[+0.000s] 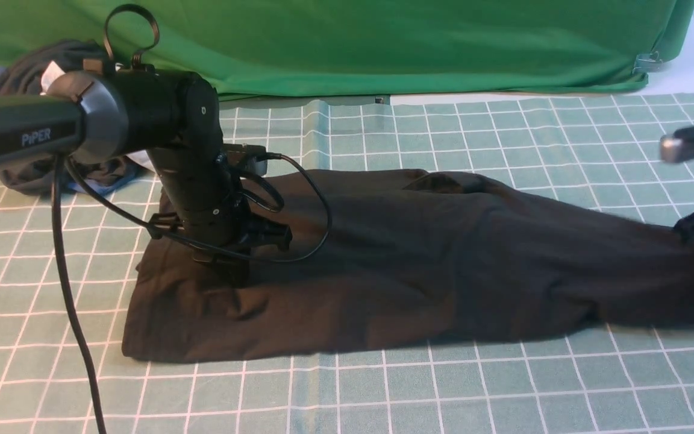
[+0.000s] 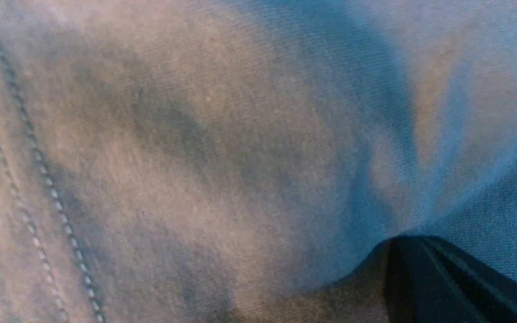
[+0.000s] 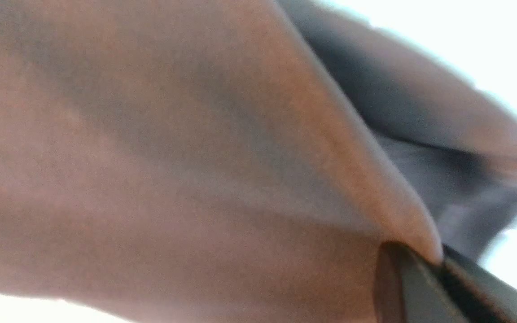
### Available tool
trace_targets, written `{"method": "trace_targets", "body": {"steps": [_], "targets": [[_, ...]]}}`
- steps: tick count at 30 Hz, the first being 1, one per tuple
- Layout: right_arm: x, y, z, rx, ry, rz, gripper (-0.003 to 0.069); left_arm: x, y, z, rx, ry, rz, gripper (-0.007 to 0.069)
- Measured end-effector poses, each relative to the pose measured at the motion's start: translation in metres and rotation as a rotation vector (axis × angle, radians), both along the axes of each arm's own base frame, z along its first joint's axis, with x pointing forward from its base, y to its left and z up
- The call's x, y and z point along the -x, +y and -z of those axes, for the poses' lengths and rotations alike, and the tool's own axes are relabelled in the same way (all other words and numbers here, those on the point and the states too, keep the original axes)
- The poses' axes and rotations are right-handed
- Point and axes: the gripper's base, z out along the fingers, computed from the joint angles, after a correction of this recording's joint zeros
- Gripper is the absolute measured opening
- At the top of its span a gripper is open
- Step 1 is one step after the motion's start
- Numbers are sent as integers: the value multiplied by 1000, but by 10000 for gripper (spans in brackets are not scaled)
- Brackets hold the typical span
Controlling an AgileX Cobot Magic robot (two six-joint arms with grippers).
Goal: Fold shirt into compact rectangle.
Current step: 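Pull the folded dark garment lengthwise by its ends to straighten it flat on the table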
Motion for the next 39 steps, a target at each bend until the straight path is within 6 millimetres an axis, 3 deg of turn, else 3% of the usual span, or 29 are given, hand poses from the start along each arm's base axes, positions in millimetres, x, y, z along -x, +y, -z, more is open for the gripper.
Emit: {"method": "trace_targets", "body": {"steps": [6, 13, 16, 17, 19, 20, 21, 24, 28, 31, 34, 35, 36, 39], "targets": [[-8, -15, -21, 17, -55, 37, 28, 0, 0, 0, 1, -3, -1, 10], [-18, -25, -4, 12, -18, 63, 49, 0, 0, 0, 5, -3, -2, 10], [-26, -29, 8, 28, -34, 56, 192, 0, 0, 0, 5, -3, -2, 10], [-26, -30, 8, 38, -36, 52, 206, 0, 0, 0, 4, -2, -1, 10], [-29, -35, 5, 93, -43, 35, 402, 0, 1, -1, -13, -5, -2, 10], [-29, -36, 4, 97, -43, 37, 415, 0, 1, -1, -13, -5, -4, 10], [-31, -39, -4, 123, -52, 56, 498, 0, 3, -4, -30, -15, -12, 10], [-33, -41, -27, 136, -86, 136, 546, 1, 8, -16, -52, -56, -21, 10], [-36, -41, -56, 104, -151, 218, 506, 2, 11, -34, -62, -114, -19, 10], [-38, -36, -63, 42, -161, 240, 447, 2, 12, -41, -58, -144, -35, 10], [-40, -16, -65, -143, -156, 194, 234, 2, 17, -54, -70, -192, -83, 11], [-40, -15, -65, -141, -155, 182, 203, 2, 18, -54, -71, -195, -83, 11], [-41, -2, -66, -202, -160, 97, 104, -1, 22, -58, -70, -205, -107, 11], [-45, 31, -68, -283, -185, -52, 20, -14, 42, -68, -43, -235, -190, 11]]}}
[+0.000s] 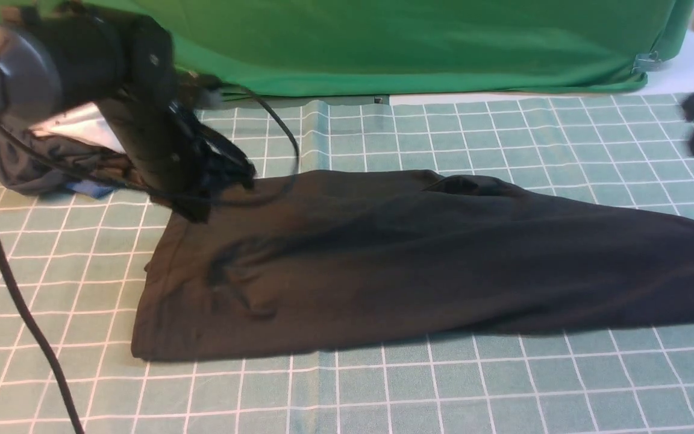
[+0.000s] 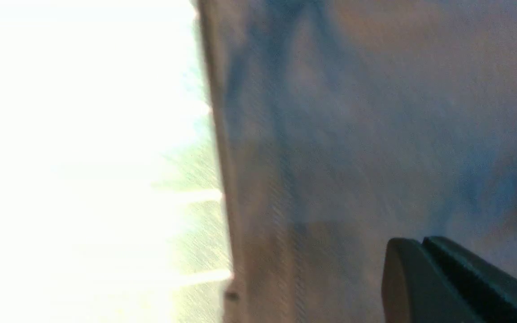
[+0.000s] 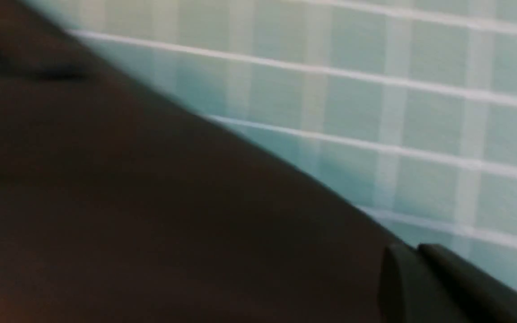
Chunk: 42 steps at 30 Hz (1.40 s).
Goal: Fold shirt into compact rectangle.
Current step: 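Pull the folded dark garment lengthwise by its ends to straighten it flat on the table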
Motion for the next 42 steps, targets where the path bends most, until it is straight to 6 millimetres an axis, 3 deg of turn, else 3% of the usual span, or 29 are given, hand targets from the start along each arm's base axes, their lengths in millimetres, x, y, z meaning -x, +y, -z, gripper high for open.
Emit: {"method": "trace_targets", "body": {"steps": [1, 3, 8, 13, 19, 22, 24, 27, 31, 32, 33, 36, 39, 42], "targets": [[0, 2, 0, -2, -6, -7, 18, -1, 0, -1, 1, -5, 0, 11], [-3, 34, -2, -17, -61, -100, 5, -18, 23, -9, 57, -42, -81, 13], [-2, 67, -4, -14, -103, -200, 5, -39, 40, -7, 48, -71, -69, 53], [1, 87, -4, -16, -115, -248, 3, -53, 41, 14, 26, -65, -51, 205], [1, 95, -5, -15, -134, -263, 5, -64, 39, 45, 41, -46, -46, 459], [1, 95, -5, -15, -139, -262, 6, -67, 35, 55, 68, -41, -19, 500], [0, 95, -5, -15, -141, -261, 8, -69, 33, 61, 96, -37, -13, 488], [0, 95, -5, -14, -143, -261, 8, -70, 31, 70, 108, -20, -2, 390], [-1, 95, 0, -13, -126, -262, 10, -71, 32, 71, 87, -18, 18, 97], [-1, 95, 0, -13, -126, -262, 11, -71, 32, 70, 87, -19, 18, 97], [-3, 96, 5, -13, -110, -263, 18, -72, 33, 66, 76, -20, 26, 45], [-8, 97, 20, -11, -70, -266, 53, -71, 34, 47, 57, -52, 39, 17], [-13, 104, 38, -1, -39, -298, 139, -66, 36, 19, 42, -105, 48, 14], [-15, 114, 45, 18, -57, -364, 224, -64, 36, 4, 34, -137, 52, 14]]}}
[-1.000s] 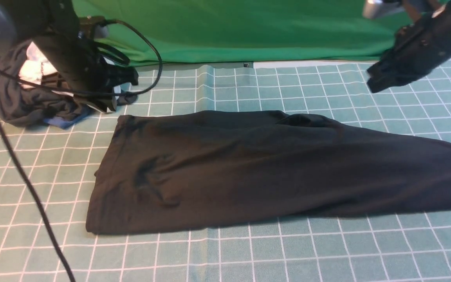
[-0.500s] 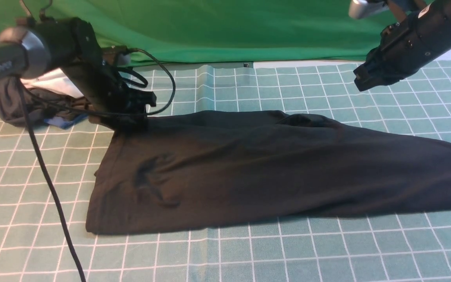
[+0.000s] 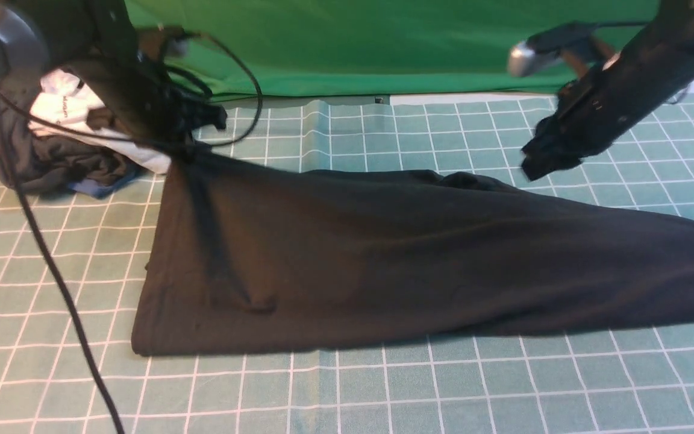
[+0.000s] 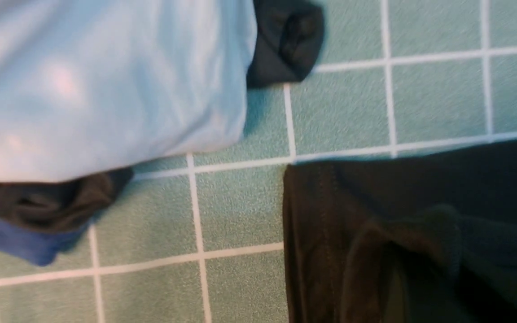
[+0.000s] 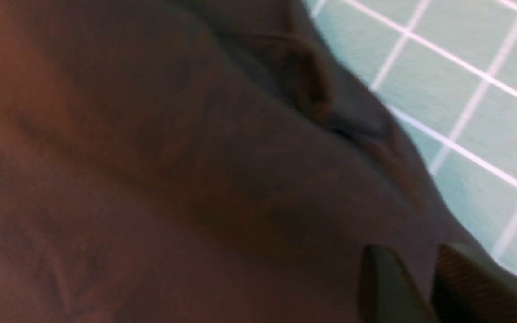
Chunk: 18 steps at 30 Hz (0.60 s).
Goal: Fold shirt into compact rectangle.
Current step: 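Pull the folded dark garment lengthwise by its ends to straighten it flat on the table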
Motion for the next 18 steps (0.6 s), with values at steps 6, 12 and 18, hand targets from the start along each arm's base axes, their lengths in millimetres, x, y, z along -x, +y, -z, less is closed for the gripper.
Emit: {"method": "trace_targets", "body": {"steps": [6, 12, 18], "targets": [[-10, 37, 20, 35, -124, -161, 374, 2, 1, -8, 3, -18, -21, 14], [-22, 50, 42, 42, -117, -185, 380, 2, 1, -8, 3, -18, -24, 14], [-21, 61, 60, 58, -89, -233, 380, 2, 1, -8, 3, -19, -24, 14]]}}
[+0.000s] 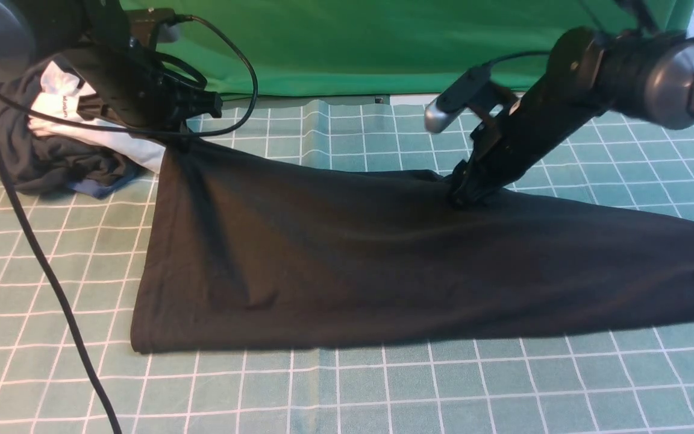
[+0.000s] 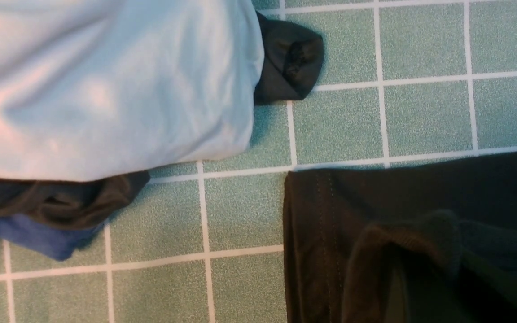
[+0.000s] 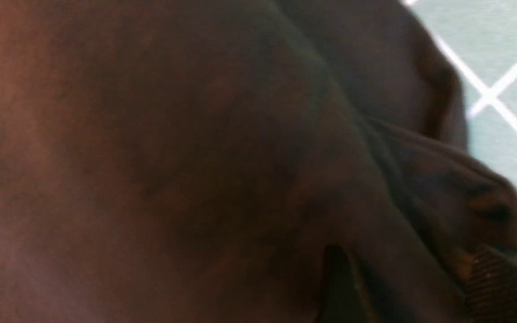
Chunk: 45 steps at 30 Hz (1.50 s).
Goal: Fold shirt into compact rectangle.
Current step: 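Pull the folded dark garment lengthwise by its ends to straighten it flat on the table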
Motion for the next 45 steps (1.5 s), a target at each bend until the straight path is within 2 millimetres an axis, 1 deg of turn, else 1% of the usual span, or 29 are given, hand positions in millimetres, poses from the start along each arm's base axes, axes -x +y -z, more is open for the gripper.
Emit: {"method": "trace_targets", "body": {"steps": [3, 4, 8, 9, 10, 12, 18, 23, 29, 31, 32, 33, 34, 35, 36, 37, 38, 39, 40, 41, 43, 44, 45], "targets": [[1, 5, 3, 10, -10, -35, 358, 0, 0, 0, 0, -2, -1, 14], [1, 7, 5, 18, -22, -57, 285, 0, 0, 0, 0, -2, -1, 14], [-2, 8, 7, 23, -46, -64, 70, 0, 0, 0, 0, -2, -1, 14], [-4, 8, 6, 22, -55, -65, 35, 0, 0, 0, 3, -2, -7, 14], [-5, 8, 4, 22, -60, -66, 19, 0, 0, 0, 3, -2, -7, 14], [-9, 10, -4, 17, -81, -70, 8, 0, 1, -2, 6, -8, -32, 14], [-21, 14, -29, -11, -181, -65, 5, -1, 10, -14, 16, -71, -93, 14], [-27, 15, -32, -25, -243, -44, 5, -8, 13, -11, -8, -120, -120, 14], [-36, 16, -8, -20, -250, -27, 10, -16, 13, 14, -7, -90, -127, 15], [-39, 17, 2, -18, -252, -19, 38, -18, 13, 24, -8, -72, -127, 23], [-40, 17, 4, -23, -256, -6, 73, -19, 13, 27, -8, -67, -127, 32], [-41, 17, 4, -32, -261, 11, 114, -20, 13, 30, -9, -66, -127, 52], [-42, 17, 4, -43, -263, 34, 176, -21, 13, 31, -8, -68, -127, 75], [-43, 17, 2, -50, -268, 45, 209, -21, 13, 32, -8, -68, -127, 97], [-44, 18, 0, -62, -271, 62, 286, -21, 13, 32, -8, -70, -127, 138], [-44, 18, -1, -63, -273, 62, 297, -21, 13, 32, -8, -69, -127, 145], [-45, 18, -6, -63, -266, 60, 354, -21, 14, 31, -23, -74, -121, 211], [-45, 18, -11, -57, -256, 58, 378, -22, 15, 29, -36, -74, -118, 254], [-45, 18, -12, -52, -254, 56, 382, -22, 15, 29, -39, -72, -118, 263], [-44, 17, -24, -35, -227, 65, 388, -22, 18, 22, -77, -69, -109, 342], [-42, 14, -39, -5, -208, 80, 370, -21, 21, 10, -111, -60, -105, 403], [-39, 10, -52, 22, -200, 94, 344, -20, 22, 2, -128, -54, -107, 434], [-36, 3, -69, 68, -193, 124, 292, -18, 24, -9, -146, -50, -108, 459]]}}
